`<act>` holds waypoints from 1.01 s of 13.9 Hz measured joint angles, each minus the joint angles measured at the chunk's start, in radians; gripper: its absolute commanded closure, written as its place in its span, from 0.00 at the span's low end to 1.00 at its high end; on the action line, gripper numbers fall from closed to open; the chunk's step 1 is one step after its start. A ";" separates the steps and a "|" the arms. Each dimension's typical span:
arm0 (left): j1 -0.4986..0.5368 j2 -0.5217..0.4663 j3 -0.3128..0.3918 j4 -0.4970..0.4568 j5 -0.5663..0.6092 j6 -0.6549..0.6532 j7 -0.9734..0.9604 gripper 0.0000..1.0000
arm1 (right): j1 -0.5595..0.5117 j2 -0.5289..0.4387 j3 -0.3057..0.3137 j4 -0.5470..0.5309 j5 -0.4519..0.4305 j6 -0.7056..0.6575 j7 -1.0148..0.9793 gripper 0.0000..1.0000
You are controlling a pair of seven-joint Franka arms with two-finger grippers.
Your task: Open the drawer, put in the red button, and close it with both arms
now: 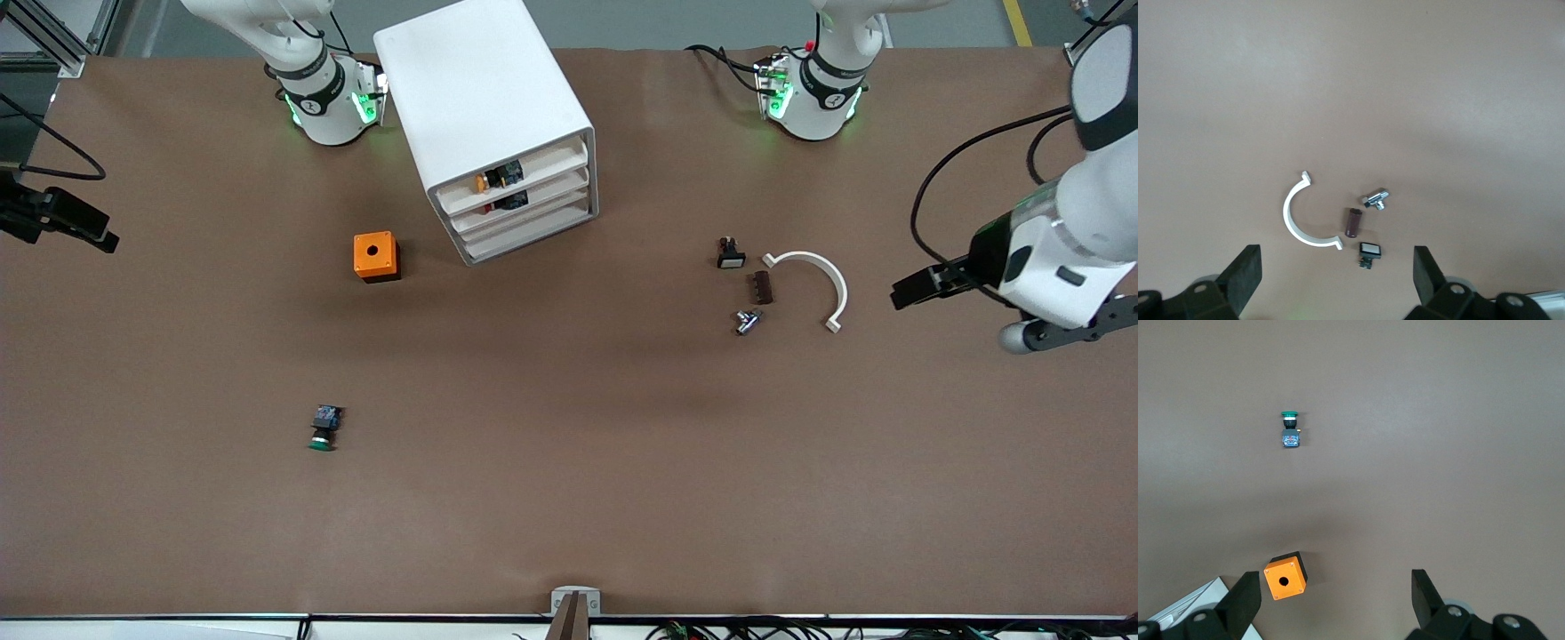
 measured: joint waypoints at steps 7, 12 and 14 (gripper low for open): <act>0.036 -0.034 -0.007 -0.009 0.073 -0.019 0.134 0.00 | 0.000 0.000 0.000 0.000 0.000 -0.002 0.000 0.00; 0.036 -0.042 -0.010 -0.010 0.077 -0.021 0.144 0.00 | 0.003 0.000 0.000 0.000 0.000 -0.002 0.000 0.00; 0.036 -0.053 -0.010 -0.010 0.078 -0.025 0.150 0.00 | 0.004 0.000 0.000 0.000 0.000 -0.002 0.000 0.00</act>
